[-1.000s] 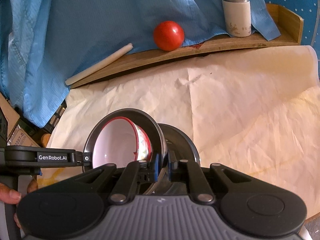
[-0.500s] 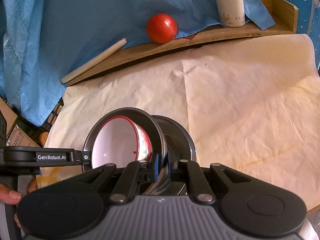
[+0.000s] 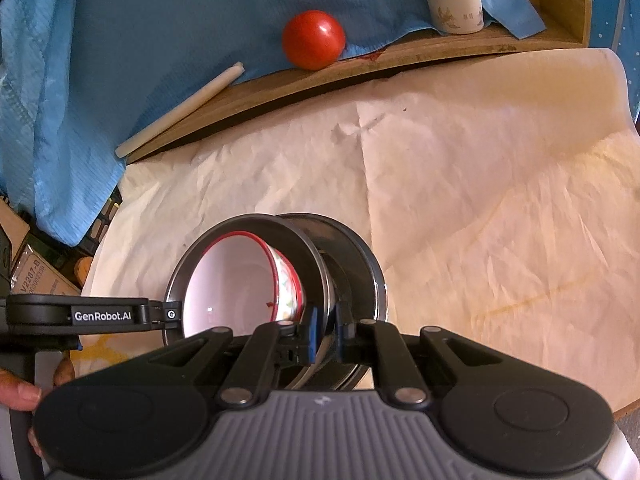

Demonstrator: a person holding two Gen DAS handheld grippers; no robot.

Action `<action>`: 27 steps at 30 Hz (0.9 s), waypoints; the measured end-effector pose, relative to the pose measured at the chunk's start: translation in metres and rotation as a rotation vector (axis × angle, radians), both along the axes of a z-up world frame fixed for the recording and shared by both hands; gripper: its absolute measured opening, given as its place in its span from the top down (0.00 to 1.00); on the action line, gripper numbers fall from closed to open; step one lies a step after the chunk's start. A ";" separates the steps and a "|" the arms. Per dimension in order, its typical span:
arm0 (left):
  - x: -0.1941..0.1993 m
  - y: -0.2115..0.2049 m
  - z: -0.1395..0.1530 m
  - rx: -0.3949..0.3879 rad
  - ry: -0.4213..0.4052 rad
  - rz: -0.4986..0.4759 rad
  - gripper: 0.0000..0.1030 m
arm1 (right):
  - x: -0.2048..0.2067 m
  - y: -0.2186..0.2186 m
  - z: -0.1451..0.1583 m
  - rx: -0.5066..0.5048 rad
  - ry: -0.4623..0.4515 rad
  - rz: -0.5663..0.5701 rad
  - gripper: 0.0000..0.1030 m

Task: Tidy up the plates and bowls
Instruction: 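Carry the steel plate with both grippers over the second steel plate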

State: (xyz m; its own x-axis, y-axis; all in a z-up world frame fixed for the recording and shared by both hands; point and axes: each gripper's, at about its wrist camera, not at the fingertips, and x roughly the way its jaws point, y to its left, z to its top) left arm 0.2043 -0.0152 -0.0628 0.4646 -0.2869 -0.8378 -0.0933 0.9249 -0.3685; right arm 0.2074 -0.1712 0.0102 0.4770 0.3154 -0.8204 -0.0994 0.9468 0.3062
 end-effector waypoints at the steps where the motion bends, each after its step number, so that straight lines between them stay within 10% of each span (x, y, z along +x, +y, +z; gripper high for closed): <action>1: 0.000 0.000 0.000 0.000 0.001 0.001 0.93 | 0.001 0.000 0.000 0.000 0.001 0.000 0.90; 27: 0.005 -0.001 -0.003 0.013 0.021 0.021 0.93 | 0.009 -0.002 -0.009 0.006 0.033 0.015 0.90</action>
